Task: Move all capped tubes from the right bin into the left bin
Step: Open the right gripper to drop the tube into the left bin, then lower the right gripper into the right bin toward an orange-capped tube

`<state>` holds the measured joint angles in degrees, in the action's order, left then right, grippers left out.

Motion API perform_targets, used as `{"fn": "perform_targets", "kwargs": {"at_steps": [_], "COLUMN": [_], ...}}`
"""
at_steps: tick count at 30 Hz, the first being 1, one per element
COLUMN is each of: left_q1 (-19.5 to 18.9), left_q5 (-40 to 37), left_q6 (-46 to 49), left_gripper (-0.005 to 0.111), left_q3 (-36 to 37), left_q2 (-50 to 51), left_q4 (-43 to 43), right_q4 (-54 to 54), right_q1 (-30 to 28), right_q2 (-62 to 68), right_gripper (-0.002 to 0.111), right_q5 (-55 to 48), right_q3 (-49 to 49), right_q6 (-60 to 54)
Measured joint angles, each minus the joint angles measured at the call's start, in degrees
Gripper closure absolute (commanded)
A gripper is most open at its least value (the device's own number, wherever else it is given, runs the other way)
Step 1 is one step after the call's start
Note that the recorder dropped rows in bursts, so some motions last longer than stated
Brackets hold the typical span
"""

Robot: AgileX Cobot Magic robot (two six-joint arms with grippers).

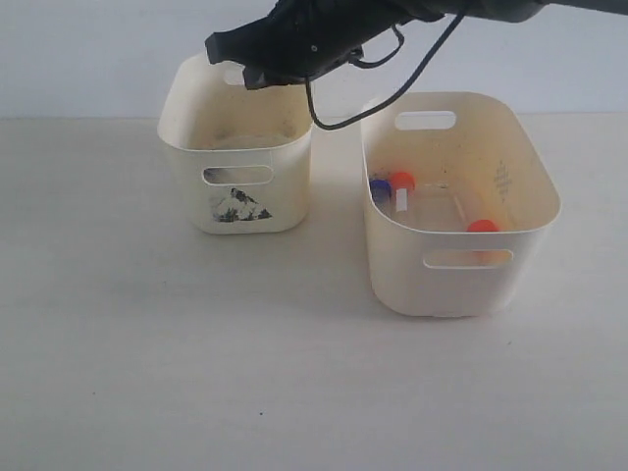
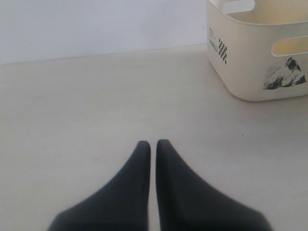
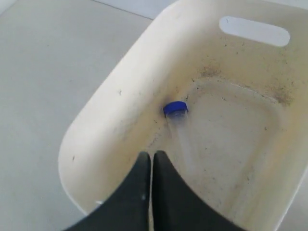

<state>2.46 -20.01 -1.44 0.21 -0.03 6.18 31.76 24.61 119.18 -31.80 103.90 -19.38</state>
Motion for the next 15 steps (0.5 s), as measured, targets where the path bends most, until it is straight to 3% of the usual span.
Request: {"fn": "perform_targets", "kwargs": {"at_steps": [3,6,8,15], "left_q1": [0.0,0.0,0.0,0.0], "left_q5": [0.0,0.0,0.0,0.0], "left_q6": [0.0,0.0,0.0,0.0], "left_gripper": [0.102,0.102,0.102,0.102], "left_q3": [0.0,0.0,0.0,0.0], "left_q2": [0.0,0.0,0.0,0.0], "left_q4": [0.0,0.0,0.0,0.0], "right_q4": [-8.5,-26.4,-31.8,-32.5], "right_q1": [-0.1,-1.3,-3.0,-9.2], "right_q2": [-2.6,-5.6,-6.3,-6.3], "right_gripper": [0.109,0.109,0.109,0.109], "right_q5": [-7.5,-23.2,-33.8,-37.9], "right_q3": [0.0,0.0,0.0,0.0], "right_q6": [11.3,31.7,39.4,42.5]}}
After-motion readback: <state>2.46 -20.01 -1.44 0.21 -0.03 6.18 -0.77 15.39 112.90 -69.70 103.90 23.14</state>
